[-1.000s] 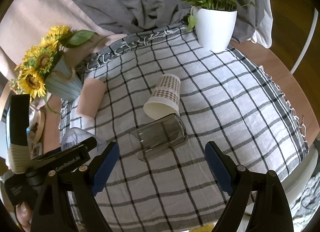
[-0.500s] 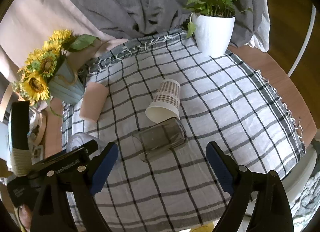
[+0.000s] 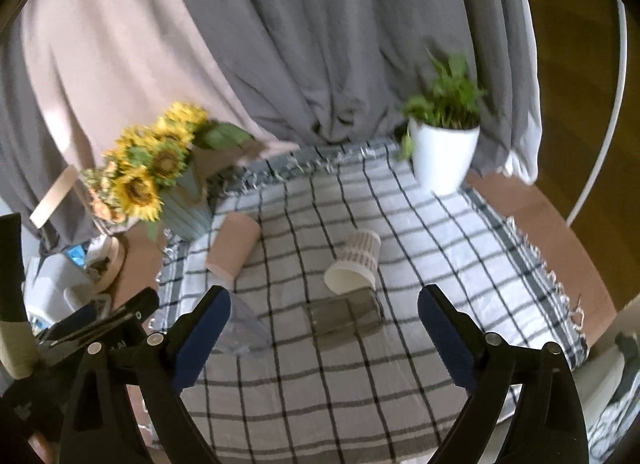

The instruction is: Flip cup upside down

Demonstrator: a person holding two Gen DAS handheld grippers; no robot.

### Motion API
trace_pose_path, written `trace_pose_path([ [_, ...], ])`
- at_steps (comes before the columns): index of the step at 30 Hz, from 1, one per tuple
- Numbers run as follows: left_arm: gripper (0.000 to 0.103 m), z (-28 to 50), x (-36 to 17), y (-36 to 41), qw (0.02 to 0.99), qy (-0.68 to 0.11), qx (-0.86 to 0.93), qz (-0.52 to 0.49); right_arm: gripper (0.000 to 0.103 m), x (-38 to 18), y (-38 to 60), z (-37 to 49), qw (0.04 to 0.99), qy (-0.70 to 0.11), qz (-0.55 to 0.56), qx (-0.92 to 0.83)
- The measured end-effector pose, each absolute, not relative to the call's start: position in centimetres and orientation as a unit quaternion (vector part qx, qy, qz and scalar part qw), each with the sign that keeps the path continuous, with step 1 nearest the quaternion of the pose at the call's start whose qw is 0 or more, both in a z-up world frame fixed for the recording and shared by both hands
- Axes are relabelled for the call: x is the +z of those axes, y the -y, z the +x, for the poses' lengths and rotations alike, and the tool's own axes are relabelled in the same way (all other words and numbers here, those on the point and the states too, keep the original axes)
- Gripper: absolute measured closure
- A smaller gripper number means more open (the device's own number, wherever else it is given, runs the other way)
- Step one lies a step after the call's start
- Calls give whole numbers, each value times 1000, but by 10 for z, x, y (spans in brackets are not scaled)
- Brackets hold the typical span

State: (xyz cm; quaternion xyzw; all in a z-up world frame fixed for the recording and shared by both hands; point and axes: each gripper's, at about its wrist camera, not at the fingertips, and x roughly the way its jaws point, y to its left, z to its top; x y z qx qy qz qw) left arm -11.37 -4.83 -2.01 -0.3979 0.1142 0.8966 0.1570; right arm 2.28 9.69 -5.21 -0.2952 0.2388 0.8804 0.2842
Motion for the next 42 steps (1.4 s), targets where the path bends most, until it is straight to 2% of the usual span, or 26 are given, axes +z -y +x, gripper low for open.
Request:
trace_pose_path([
  [11,1,-75,2,80,129,-120,928,-328,8,-30,-66,36,268,-190,-262,907],
  [42,0,-71,9,77,141,-134,929,-314,8,-35,-60,37,265,-189,-268,907],
])
